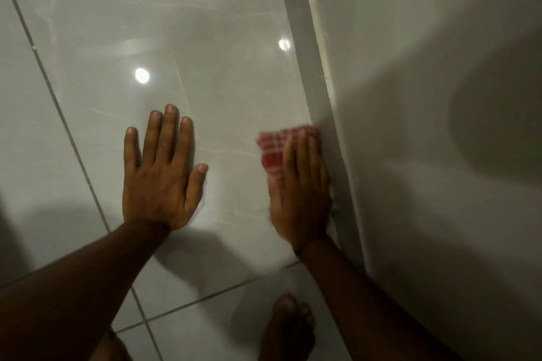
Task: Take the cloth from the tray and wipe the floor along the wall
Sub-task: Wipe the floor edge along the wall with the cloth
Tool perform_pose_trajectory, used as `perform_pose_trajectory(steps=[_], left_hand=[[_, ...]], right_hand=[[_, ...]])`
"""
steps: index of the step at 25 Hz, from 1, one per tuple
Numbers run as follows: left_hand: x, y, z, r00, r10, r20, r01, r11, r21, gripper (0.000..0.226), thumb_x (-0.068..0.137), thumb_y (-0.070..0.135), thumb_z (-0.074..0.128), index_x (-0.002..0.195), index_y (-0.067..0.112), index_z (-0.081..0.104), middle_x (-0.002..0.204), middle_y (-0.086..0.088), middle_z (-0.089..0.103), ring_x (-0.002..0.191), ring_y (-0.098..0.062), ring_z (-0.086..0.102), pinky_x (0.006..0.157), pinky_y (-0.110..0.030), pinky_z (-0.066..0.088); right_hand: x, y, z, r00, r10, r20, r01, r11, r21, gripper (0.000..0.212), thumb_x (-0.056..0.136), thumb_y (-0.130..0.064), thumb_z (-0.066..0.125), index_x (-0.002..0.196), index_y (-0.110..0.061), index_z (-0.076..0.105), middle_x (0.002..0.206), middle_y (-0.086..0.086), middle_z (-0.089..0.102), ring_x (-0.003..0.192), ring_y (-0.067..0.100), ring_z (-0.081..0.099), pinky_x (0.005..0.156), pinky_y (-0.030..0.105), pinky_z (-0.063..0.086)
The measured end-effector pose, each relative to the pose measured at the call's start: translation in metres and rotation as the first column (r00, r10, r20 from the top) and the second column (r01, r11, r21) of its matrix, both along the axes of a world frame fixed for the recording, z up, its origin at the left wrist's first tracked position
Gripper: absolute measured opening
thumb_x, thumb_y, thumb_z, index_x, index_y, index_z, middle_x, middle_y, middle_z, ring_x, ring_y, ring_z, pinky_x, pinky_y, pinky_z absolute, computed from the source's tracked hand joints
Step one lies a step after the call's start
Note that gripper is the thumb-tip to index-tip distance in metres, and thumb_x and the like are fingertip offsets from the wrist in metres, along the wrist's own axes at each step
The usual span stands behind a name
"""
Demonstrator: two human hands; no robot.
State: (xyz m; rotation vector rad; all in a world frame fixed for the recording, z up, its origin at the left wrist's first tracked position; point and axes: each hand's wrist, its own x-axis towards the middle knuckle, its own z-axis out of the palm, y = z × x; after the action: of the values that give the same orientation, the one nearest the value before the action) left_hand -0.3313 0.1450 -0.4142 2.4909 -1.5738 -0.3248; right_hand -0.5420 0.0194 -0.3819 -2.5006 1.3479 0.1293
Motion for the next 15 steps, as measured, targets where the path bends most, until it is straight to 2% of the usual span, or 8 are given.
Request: perform_pose_trajectory(steps=[3, 5, 7, 12, 15], left_hand=[[-0.001, 0.0, -0.001, 1.0, 0.0, 0.007, 0.0, 1.0, -0.001, 0.081, 0.107, 0.05, 0.029, 0.173, 0.006, 0.013, 0.183, -0.021, 0.009, 0.17, -0.038, 0.006, 0.134, -0.066, 0.009], [0.0, -0.001, -0.002, 1.0, 0.006, 0.003, -0.006, 1.0, -0.003, 0.081, 0.107, 0.05, 0.029, 0.173, 0.007, 0.014, 0.183, -0.02, 0.009, 0.17, -0.037, 0.006, 0.135, -0.065, 0.007], [0.001, -0.001, -0.002, 1.0, 0.008, 0.006, -0.008, 1.0, -0.004, 0.081, 0.107, 0.05, 0.029, 0.173, 0.007, 0.014, 0.183, -0.02, 0.009, 0.17, -0.037, 0.005, 0.135, -0.064, 0.007], [0.001, 0.0, -0.003, 1.0, -0.001, 0.016, 0.001, 1.0, -0.021, 0.08, 0.107, 0.048, 0.029, 0.173, 0.006, 0.014, 0.183, -0.021, 0.01, 0.17, -0.038, 0.007, 0.134, -0.066, 0.01], [0.0, 0.0, -0.002, 1.0, 0.008, 0.006, -0.008, 1.0, -0.017, 0.08, 0.107, 0.048, 0.03, 0.173, 0.006, 0.014, 0.183, -0.02, 0.01, 0.17, -0.038, 0.007, 0.134, -0.067, 0.01]], right_hand=[[0.068, -0.059, -0.006, 1.0, -0.002, 0.004, 0.003, 1.0, -0.018, 0.073, 0.102, -0.045, 0.041, 0.163, -0.01, 0.023, 0.171, 0.018, 0.024, 0.16, 0.035, 0.019, 0.13, 0.051, 0.021], [0.071, -0.064, -0.012, 1.0, 0.021, -0.008, -0.022, 0.999, -0.03, 0.073, 0.102, -0.046, 0.038, 0.163, -0.01, 0.021, 0.172, 0.018, 0.022, 0.16, 0.034, 0.018, 0.13, 0.051, 0.019], [0.039, -0.041, -0.012, 0.999, 0.034, -0.007, -0.034, 0.999, -0.022, 0.072, 0.103, -0.043, 0.043, 0.163, -0.01, 0.021, 0.172, 0.018, 0.021, 0.161, 0.035, 0.016, 0.131, 0.05, 0.018], [-0.071, 0.048, 0.003, 0.988, 0.047, -0.146, -0.039, 0.998, 0.054, 0.079, 0.099, -0.041, 0.048, 0.164, -0.01, 0.017, 0.174, 0.015, 0.012, 0.162, 0.033, 0.007, 0.127, 0.054, 0.027], [-0.062, 0.043, 0.003, 0.983, 0.036, -0.179, -0.028, 0.998, 0.047, 0.08, 0.098, -0.042, 0.045, 0.165, -0.012, 0.014, 0.174, 0.014, 0.012, 0.162, 0.033, 0.008, 0.126, 0.055, 0.029]])
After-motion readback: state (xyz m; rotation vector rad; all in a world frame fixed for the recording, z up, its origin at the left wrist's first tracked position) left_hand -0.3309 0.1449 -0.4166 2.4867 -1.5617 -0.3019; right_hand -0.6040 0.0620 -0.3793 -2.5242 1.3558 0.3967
